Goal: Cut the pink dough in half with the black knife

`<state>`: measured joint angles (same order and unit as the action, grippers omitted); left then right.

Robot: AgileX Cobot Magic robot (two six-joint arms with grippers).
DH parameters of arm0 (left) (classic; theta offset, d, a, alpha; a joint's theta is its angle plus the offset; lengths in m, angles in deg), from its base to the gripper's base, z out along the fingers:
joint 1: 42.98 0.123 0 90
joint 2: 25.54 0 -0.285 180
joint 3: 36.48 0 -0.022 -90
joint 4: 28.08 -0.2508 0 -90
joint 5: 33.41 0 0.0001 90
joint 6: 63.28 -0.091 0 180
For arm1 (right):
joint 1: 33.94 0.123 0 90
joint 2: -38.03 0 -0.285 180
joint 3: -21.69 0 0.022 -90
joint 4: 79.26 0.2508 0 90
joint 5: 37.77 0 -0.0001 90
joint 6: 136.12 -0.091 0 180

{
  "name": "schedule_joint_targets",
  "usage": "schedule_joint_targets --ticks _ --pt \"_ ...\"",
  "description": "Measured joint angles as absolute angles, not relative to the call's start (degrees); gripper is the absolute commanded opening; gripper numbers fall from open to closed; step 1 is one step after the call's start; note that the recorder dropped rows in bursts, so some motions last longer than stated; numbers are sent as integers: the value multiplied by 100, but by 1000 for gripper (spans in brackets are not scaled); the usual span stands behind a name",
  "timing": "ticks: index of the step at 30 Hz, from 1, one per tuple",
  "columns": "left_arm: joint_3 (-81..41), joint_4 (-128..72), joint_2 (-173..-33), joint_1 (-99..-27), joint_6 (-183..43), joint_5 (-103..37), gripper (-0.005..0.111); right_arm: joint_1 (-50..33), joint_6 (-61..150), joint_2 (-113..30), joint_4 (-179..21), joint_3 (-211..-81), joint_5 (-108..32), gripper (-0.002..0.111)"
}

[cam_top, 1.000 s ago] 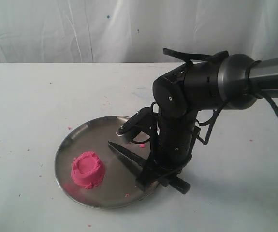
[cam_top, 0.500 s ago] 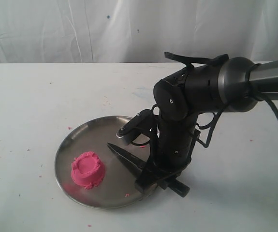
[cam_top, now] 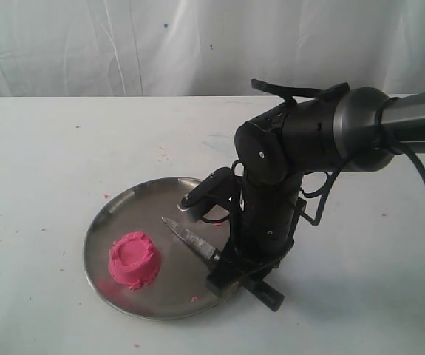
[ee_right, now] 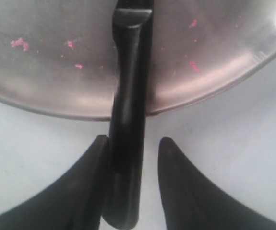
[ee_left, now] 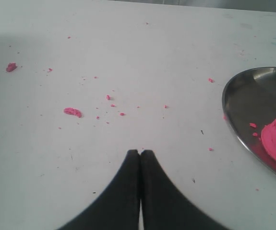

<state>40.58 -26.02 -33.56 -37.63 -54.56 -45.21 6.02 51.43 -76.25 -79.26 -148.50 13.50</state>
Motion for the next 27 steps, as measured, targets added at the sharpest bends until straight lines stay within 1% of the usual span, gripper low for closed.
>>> schedule_joint_targets --ticks 16,18,22,25,27 --pt "4058 -2602 -3356 -3763 -5456 -4521 0 602 5143 -7566 -7926 -14967 1423 37" --pt "4058 -2602 -3356 -3763 -5456 -4521 0 602 5143 -7406 -7926 -15087 1541 37" --pt "4058 -2602 -3356 -3763 -5456 -4521 0 602 5132 -6487 -8065 -15194 1620 36" --pt "4058 -2602 -3356 -3763 -5456 -4521 0 256 4530 -5900 -8809 -15228 1177 34" --pt "4058 -2602 -3356 -3763 -5456 -4521 0 -187 3905 -5740 -9418 -15235 898 31"
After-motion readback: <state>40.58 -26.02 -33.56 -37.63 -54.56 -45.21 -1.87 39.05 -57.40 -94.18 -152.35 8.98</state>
